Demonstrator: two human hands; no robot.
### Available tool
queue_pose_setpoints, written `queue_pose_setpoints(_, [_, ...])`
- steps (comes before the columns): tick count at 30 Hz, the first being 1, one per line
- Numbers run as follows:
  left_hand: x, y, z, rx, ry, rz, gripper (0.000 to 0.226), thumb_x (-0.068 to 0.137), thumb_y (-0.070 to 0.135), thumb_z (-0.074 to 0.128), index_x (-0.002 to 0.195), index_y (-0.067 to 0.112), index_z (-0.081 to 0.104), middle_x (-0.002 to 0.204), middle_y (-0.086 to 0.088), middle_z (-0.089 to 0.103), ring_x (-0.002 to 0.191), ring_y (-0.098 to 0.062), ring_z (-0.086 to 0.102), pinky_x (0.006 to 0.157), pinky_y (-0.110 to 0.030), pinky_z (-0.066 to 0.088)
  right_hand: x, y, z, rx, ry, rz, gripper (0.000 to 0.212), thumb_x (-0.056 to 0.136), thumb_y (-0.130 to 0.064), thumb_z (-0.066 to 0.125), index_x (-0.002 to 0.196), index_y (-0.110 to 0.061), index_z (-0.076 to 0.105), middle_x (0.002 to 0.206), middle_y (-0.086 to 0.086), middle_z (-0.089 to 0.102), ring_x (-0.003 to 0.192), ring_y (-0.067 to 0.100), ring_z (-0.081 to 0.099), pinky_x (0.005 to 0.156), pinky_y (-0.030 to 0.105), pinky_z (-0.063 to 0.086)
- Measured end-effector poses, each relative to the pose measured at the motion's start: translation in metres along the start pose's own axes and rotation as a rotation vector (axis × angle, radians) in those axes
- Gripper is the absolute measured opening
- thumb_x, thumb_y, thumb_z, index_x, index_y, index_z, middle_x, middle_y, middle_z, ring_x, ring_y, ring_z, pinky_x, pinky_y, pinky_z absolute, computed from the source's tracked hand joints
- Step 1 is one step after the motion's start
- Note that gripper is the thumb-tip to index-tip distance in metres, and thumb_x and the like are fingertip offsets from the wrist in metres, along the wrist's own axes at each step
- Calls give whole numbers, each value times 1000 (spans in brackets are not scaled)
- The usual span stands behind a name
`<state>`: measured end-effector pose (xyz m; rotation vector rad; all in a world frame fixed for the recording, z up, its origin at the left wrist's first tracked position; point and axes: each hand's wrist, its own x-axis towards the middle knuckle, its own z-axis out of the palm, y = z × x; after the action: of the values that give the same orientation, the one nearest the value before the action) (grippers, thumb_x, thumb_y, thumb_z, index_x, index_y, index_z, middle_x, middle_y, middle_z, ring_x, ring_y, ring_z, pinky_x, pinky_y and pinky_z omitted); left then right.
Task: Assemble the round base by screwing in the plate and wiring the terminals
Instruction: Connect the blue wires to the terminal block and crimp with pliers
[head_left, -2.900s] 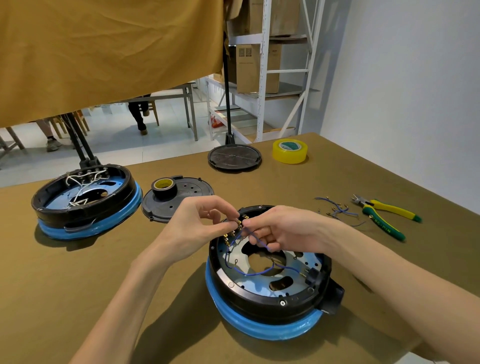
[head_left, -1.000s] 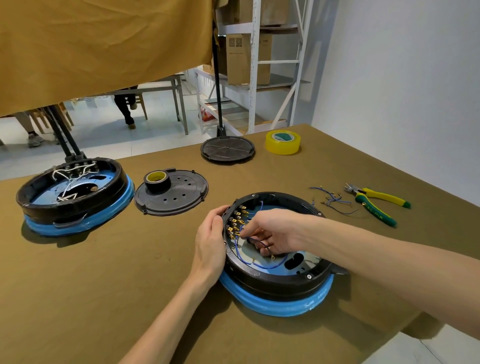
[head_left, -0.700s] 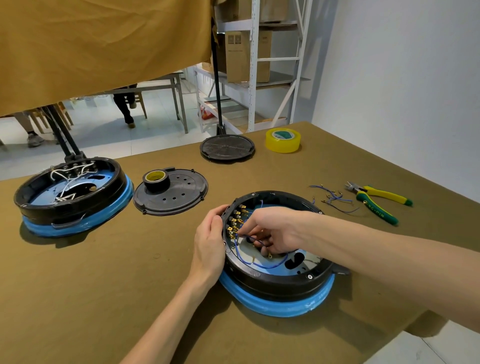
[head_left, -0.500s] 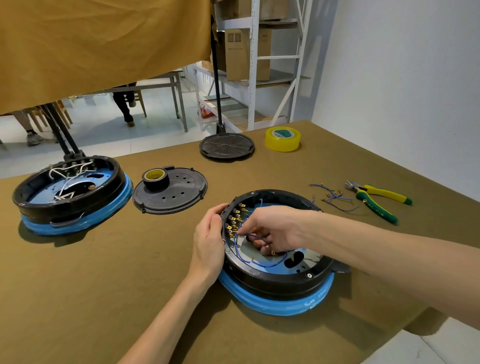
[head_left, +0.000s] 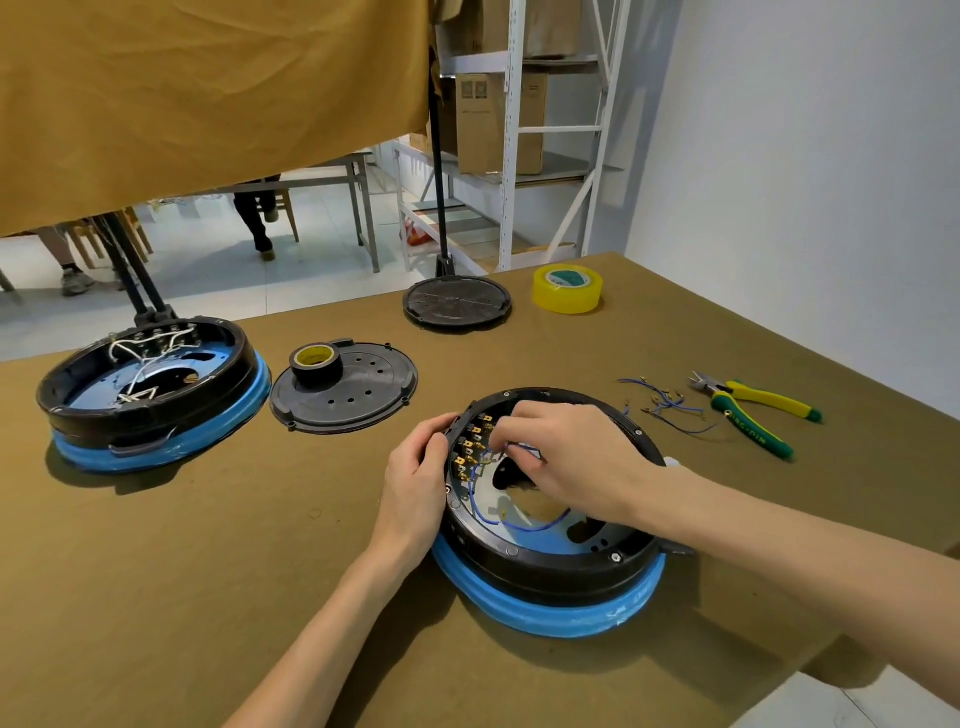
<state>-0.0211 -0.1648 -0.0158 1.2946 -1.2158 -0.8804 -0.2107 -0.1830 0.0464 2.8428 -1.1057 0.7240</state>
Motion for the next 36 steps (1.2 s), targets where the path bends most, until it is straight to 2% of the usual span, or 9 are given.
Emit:
queue_pose_setpoints(4, [-2,0,0,-16,-10,8,32,110,16,40,127,26,64,114,12,72,104,3,67,82,-14,53,1,-1,-1,201,-71,173,20,94,-12,67,102,-24,80,103,-10,69,88,4,59,81,27,50])
queue_pose_setpoints(7, [-2,1,-1,4,-8,19,32,110,16,40,126,29,64,114,14,71,104,6,65,82,-12,51,3,-5,-1,367,-105,235,23,95,-6,64,106,-21,79,99,-12,67,84,-2,60,76,13,45])
queue_pose_setpoints(12, [-2,9,-4,115,15,56,28,106,18,50,130,21,64,126,5,66,119,-6,60,104,-37,53,-2,-3,0,546,-14,345,28,94,-5,67,114,-22,59,94,-8,70,64,14,65,62,23,53])
queue_pose_setpoints(15, [-3,23,-10,282,91,188,21,103,23,56,119,27,68,119,15,64,115,9,54,109,-38,46,-4,-2,1,654,10,365,36,92,-3,70,119,-22,53,93,-4,71,60,18,71,60,29,58])
queue_pose_setpoints(21, [-3,47,-19,405,-164,358,16,97,39,67,109,37,75,102,25,72,111,-4,61,105,-51,44,0,-4,0,757,71,374,38,91,-2,72,118,-21,53,93,-3,73,59,21,73,63,31,61])
queue_pose_setpoints(24, [0,47,-23,359,-238,349,19,94,33,73,113,33,75,95,17,75,102,-8,68,100,-41,51,2,-4,-2,820,84,411,38,90,0,73,118,-16,54,92,2,75,61,25,74,61,28,59])
queue_pose_setpoints(28, [3,46,-29,285,-314,340,20,94,26,75,113,33,74,89,13,76,93,-7,72,88,-12,49,4,-5,-8,1011,-14,560,30,92,-2,72,119,-11,62,90,4,77,63,21,73,50,24,51])
queue_pose_setpoints(33, [3,49,-27,181,-364,319,25,94,22,75,116,33,72,91,8,78,90,-11,75,80,-14,54,10,-1,-13,1396,-149,781,20,95,-1,67,114,0,73,80,10,68,56,10,53,50,21,43])
queue_pose_setpoints(36, [4,53,-33,220,-427,339,41,88,22,81,125,37,69,101,13,77,100,-10,73,89,-12,51,13,1,-15,1555,-133,848,24,95,1,66,118,0,71,80,10,68,58,10,54,54,21,47])
